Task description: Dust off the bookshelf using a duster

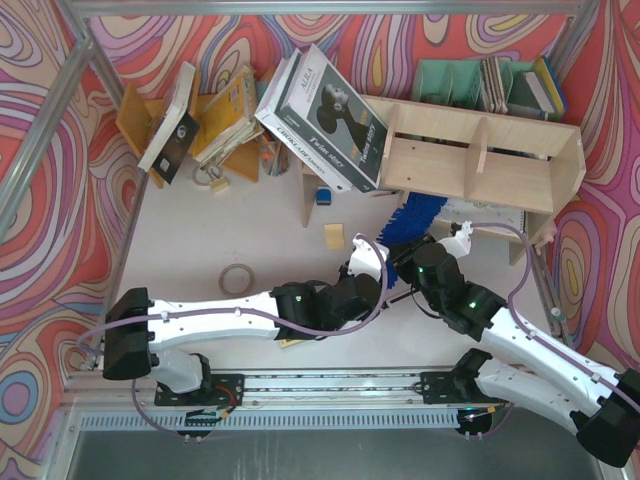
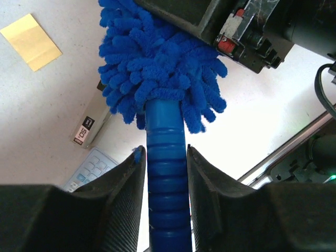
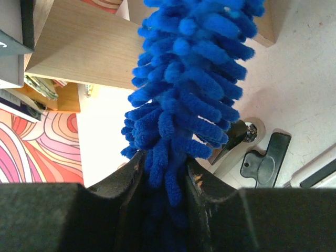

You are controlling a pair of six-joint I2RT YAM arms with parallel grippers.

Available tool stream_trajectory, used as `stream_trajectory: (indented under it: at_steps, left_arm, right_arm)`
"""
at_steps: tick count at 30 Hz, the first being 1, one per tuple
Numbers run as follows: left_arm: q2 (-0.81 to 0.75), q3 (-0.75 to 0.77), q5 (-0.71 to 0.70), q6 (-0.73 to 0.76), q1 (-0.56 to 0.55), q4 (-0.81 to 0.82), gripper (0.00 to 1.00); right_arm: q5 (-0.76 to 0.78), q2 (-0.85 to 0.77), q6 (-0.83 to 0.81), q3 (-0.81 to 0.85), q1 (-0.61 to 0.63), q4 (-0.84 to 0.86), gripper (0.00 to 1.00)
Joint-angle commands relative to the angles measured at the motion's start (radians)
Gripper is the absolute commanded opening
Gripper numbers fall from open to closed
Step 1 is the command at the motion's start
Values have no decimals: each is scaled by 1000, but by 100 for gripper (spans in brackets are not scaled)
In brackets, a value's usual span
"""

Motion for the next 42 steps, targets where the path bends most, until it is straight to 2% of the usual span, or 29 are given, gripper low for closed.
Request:
stream_trajectory:
  at_steps: [1, 5, 15, 21, 26, 29, 33, 35, 42]
  left_arm:
    - [40, 33, 2, 31, -6, -40, 45]
    - [59, 40, 9, 31, -2, -47, 53]
    - [106, 48, 76, 13, 35, -84, 58]
    - [118, 48, 98, -3, 58, -130, 44]
    - [128, 58, 129, 9, 62, -180, 41]
    - [147, 77, 142, 13, 63, -221, 30]
    - [140, 71, 157, 18, 62, -213, 12]
    - [127, 77, 159, 22, 61, -205, 2]
    - [92, 107, 156, 28, 60, -163, 0]
  right_arm:
    - [8, -23, 77, -11, 5, 1, 28]
    - [-1, -29, 114, -22, 5, 7, 23]
    - [7, -47, 131, -21, 5, 8, 18]
    - [-3, -52, 128, -29, 5, 24, 15]
    - [-12, -49, 134, -39, 5, 22, 15]
    - [-16, -49, 137, -44, 5, 16, 15]
    - [-13, -48, 139, -37, 5, -16, 22]
    - [0, -52, 134, -23, 5, -50, 30]
    - [125, -109, 30, 73, 5, -210, 63]
